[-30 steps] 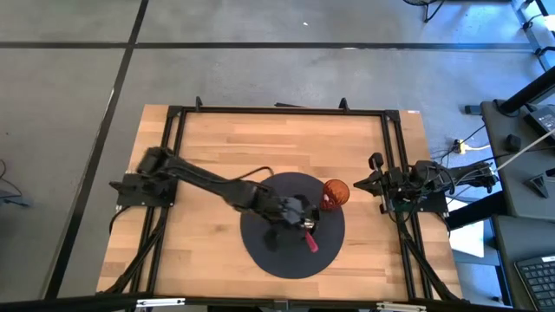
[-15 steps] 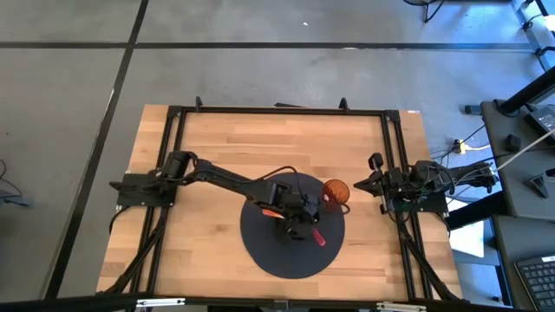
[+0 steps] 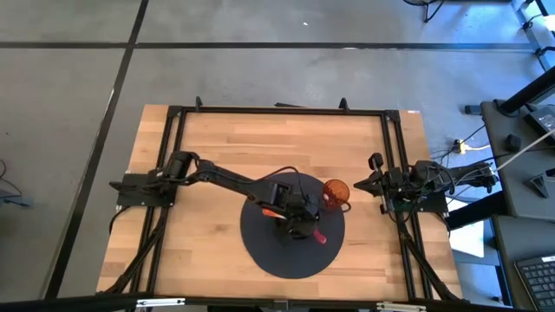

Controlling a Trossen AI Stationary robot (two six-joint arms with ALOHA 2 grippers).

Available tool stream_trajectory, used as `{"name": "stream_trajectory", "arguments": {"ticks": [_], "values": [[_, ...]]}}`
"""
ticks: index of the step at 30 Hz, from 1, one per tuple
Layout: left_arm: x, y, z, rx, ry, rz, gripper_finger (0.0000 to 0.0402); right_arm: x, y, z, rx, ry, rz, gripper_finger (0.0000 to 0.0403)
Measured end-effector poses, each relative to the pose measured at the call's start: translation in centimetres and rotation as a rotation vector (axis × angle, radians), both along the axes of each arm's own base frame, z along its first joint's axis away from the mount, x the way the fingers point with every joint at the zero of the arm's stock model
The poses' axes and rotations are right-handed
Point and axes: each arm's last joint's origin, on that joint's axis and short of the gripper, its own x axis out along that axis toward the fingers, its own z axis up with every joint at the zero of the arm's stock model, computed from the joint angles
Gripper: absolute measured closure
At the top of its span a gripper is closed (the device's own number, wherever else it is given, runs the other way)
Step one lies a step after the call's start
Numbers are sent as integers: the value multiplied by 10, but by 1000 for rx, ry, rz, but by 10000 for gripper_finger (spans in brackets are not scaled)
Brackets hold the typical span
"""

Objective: Pick & Place Utensil
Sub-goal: Put the pink fork in the black bowl, then return to Home Position

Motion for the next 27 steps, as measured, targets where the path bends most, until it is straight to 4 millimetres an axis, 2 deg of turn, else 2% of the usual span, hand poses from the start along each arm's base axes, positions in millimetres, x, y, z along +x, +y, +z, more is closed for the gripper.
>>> {"name": "stream_trajectory", "arguments": {"ticks": [6,12,14,17,20,24,27], "values": [[0,0,0,-5,3,11,276,0,0,0,13,1,0,398],[0,1,0,-4,2,14,271,0,0,0,17,1,1,398],[-2,0,7,5,-9,20,274,0,0,0,17,1,0,398],[-11,-3,35,5,-61,20,279,0,0,0,17,2,1,398],[-30,-6,71,41,-95,31,290,0,0,0,18,2,1,398],[-68,0,120,84,-94,130,325,0,1,0,16,1,27,398],[-99,8,153,36,-80,233,369,0,1,0,33,2,29,398]]}}
